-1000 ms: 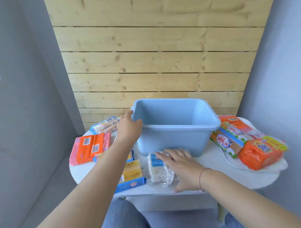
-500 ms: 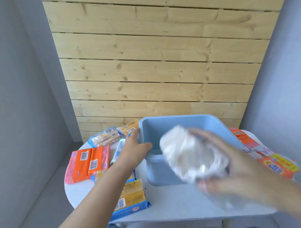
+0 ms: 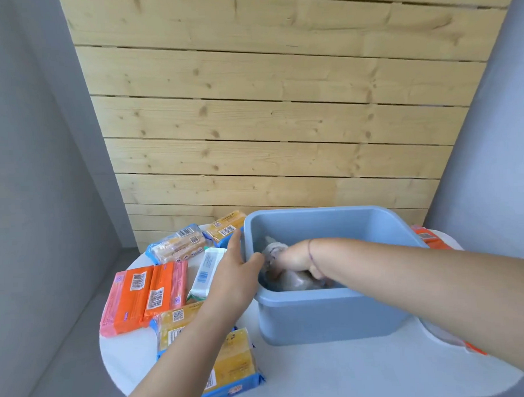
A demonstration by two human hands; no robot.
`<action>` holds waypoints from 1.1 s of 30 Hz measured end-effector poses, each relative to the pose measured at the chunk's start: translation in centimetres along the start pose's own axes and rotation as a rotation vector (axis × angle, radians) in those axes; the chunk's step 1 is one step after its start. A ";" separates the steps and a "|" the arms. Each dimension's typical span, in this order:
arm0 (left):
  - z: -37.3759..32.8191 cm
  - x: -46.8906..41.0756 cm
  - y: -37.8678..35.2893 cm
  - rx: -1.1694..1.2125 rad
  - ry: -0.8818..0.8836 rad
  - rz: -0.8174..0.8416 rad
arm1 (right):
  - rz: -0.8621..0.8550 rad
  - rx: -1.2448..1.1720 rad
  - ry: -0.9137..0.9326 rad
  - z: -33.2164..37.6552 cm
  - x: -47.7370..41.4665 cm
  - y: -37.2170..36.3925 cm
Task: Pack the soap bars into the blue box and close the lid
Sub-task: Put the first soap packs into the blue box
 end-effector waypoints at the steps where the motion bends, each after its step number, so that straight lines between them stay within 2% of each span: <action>1: 0.0 0.0 0.0 -0.001 -0.002 -0.001 | 0.018 0.062 0.043 0.6 -0.4 -0.6; 4: 0.0 -0.2 0.2 -0.009 -0.011 -0.017 | 0.013 0.140 0.084 1.4 -1.3 -1.3; 9: 0.2 -0.4 0.1 -0.020 0.002 -0.013 | 0.159 -0.108 -0.074 0.2 -1.8 -2.7; 12: 0.2 -0.4 0.0 -0.025 -0.006 0.000 | 0.229 -0.156 -0.080 -0.6 -1.5 -1.6; 21: -0.2 -0.3 -0.1 -0.074 -0.007 -0.007 | 0.073 0.219 0.000 0.0 -2.1 -1.3; 24: -0.3 -0.2 -0.1 -0.090 -0.011 -0.010 | 0.016 0.318 0.089 0.7 -1.6 -0.9; 27: -0.5 0.1 0.0 -0.105 -0.011 -0.009 | 0.004 0.318 0.165 0.7 -1.3 -0.8; 30: -0.5 0.2 0.2 -0.135 -0.007 -0.007 | 0.089 0.307 0.096 -0.2 -1.1 -0.9; 33: -0.6 0.3 0.4 -0.140 -0.003 -0.005 | 0.047 0.273 0.101 -0.4 -0.1 1.6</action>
Point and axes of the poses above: each hand's wrist, its own x-axis away from the middle knuckle, its own y-axis out of the back of the hand, z = x × y, the point moved 7 cm from there along -x, towards the middle knuckle, and after that the axes turned 10 degrees about -z, right-handed, at the moved point
